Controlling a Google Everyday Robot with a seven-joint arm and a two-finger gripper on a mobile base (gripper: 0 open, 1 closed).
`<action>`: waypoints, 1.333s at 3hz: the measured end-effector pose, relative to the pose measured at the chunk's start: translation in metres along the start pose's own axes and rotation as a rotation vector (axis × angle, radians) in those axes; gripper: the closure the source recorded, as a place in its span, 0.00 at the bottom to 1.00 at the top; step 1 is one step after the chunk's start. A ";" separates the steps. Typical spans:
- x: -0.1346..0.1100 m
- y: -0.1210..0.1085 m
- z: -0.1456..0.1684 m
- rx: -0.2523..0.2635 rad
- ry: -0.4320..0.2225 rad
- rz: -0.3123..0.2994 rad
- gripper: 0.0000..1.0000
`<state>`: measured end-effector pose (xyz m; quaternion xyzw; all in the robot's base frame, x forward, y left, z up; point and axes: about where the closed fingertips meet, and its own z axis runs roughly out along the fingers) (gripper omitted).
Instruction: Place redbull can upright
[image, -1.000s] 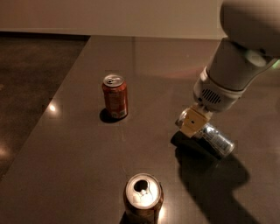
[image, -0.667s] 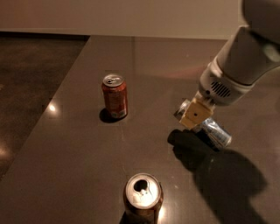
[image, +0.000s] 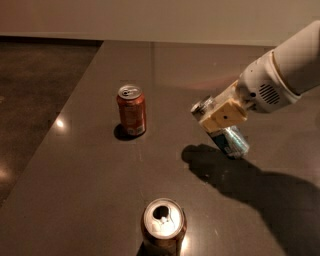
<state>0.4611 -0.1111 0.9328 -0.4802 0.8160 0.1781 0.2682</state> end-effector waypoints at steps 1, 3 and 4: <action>-0.007 0.001 -0.002 -0.014 -0.129 -0.020 1.00; -0.005 0.006 -0.008 -0.032 -0.360 -0.053 1.00; -0.001 0.008 -0.009 -0.046 -0.434 -0.058 1.00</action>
Offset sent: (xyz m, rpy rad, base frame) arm -0.0024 -0.0021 0.0122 0.3577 -0.1901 0.0447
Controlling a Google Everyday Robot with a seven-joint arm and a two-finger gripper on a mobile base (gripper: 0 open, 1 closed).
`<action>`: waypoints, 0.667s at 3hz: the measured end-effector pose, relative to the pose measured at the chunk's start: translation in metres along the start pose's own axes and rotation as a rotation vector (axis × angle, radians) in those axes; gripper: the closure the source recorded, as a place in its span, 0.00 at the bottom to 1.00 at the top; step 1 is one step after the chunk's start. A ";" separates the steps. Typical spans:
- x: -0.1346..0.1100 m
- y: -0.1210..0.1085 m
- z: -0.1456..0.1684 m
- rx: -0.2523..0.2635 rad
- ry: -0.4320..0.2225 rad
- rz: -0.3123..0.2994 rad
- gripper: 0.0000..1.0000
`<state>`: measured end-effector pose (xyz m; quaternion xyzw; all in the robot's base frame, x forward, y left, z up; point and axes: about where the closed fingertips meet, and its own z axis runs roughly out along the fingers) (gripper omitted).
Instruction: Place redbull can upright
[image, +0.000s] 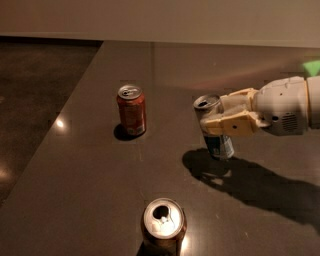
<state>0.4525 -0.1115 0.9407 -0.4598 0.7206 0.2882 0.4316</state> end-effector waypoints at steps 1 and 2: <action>0.001 0.000 -0.001 -0.015 -0.114 -0.013 1.00; 0.002 -0.001 -0.002 -0.030 -0.196 -0.019 1.00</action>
Offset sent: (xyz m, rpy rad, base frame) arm 0.0020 -0.0114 -0.0047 0.2720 -0.1168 0.0394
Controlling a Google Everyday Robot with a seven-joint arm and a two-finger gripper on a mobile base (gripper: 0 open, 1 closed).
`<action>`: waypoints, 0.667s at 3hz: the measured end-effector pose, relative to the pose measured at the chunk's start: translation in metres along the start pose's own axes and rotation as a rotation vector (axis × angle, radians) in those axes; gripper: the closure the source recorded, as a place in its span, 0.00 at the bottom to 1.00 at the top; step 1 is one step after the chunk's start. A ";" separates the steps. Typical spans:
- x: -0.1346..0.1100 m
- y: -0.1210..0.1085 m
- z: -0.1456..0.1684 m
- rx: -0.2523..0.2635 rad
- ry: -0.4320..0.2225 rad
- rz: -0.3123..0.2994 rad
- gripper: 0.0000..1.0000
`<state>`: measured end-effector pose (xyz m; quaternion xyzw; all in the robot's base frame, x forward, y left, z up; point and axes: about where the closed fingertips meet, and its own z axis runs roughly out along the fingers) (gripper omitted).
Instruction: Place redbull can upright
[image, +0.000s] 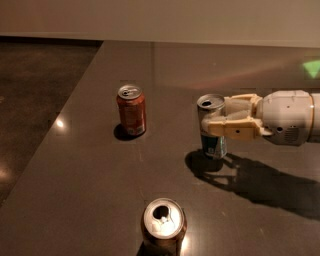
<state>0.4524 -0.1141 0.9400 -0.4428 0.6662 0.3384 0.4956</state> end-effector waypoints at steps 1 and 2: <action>0.003 -0.004 0.002 -0.015 -0.064 -0.001 1.00; 0.007 -0.006 0.005 -0.027 -0.109 -0.014 1.00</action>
Offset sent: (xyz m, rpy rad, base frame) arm 0.0121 -0.0038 -0.0171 0.1482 -0.0872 0.0421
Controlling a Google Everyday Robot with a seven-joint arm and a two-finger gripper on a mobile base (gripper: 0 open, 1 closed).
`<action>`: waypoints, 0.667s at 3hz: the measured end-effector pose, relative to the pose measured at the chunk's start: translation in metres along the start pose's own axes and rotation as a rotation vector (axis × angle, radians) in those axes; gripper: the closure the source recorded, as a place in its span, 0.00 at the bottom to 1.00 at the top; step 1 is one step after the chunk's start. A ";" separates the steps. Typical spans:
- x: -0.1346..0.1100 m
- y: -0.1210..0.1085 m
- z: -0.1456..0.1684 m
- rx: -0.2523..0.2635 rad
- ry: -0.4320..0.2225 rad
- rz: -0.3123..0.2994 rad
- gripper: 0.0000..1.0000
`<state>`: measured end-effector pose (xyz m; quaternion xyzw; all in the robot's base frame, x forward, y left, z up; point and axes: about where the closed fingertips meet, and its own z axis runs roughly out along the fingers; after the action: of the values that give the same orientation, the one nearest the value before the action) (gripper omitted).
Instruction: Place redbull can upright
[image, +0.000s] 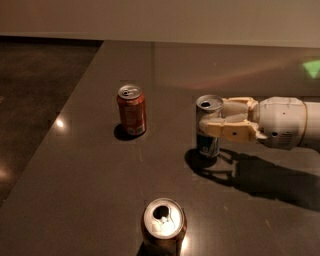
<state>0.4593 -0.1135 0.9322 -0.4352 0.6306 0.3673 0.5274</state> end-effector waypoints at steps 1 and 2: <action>0.002 -0.002 0.002 -0.001 -0.040 -0.048 0.85; 0.004 -0.007 0.005 0.023 -0.070 -0.101 0.54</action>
Offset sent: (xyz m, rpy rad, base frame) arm 0.0144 -0.0051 -0.0103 0.0361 -0.1766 -0.0391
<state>0.4672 -0.1121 0.9269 -0.4471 0.5931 0.3478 0.5722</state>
